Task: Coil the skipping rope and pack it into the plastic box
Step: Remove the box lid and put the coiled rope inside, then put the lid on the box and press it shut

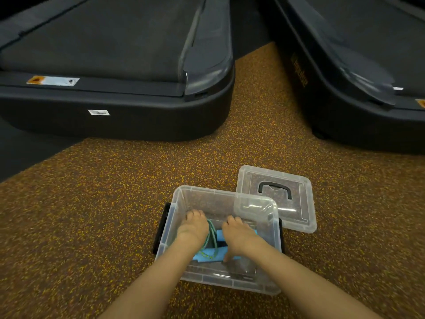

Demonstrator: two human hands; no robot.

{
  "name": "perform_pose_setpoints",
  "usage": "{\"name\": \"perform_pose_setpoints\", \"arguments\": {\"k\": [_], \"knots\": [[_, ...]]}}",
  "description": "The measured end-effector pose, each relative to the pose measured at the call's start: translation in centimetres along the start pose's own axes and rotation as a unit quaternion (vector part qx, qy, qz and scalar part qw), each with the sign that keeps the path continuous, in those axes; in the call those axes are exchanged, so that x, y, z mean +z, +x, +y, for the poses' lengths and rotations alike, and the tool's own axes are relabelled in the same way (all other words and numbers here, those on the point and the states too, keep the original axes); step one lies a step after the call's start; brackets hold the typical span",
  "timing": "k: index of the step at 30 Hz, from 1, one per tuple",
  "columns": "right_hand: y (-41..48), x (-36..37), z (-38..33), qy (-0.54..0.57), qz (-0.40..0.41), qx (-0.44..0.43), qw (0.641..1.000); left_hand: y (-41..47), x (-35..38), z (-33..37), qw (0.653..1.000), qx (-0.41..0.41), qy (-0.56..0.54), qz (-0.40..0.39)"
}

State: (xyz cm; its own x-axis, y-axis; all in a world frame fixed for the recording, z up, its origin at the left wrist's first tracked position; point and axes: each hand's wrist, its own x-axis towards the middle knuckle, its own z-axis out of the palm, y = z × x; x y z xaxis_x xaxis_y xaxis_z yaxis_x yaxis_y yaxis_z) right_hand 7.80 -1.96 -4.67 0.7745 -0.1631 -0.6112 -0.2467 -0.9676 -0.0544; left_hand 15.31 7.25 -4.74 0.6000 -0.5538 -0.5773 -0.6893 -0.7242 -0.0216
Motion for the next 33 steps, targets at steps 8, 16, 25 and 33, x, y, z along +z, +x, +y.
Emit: {"name": "perform_pose_setpoints", "arguments": {"k": [8, 16, 25, 33], "knots": [[-2.0, -6.7, 3.4, 0.088, -0.022, -0.05, 0.995, -2.2, -7.8, 2.7, 0.994, 0.086, -0.031, -0.051], [-6.1, -10.3, 13.3, 0.447, 0.222, 0.044, 0.866, 1.7, -13.6, 3.6, 0.936, 0.137, -0.324, -0.022], [-4.0, 0.8, 21.5, 0.72, 0.249, 0.325, 0.56, 7.5, -11.7, 4.9, 0.83, -0.016, -0.556, -0.027], [-3.0, 5.1, 22.0, 0.661, 0.177, 0.395, 0.613, 10.5, -9.7, 4.8, 0.865, -0.048, -0.49, -0.1]]}}
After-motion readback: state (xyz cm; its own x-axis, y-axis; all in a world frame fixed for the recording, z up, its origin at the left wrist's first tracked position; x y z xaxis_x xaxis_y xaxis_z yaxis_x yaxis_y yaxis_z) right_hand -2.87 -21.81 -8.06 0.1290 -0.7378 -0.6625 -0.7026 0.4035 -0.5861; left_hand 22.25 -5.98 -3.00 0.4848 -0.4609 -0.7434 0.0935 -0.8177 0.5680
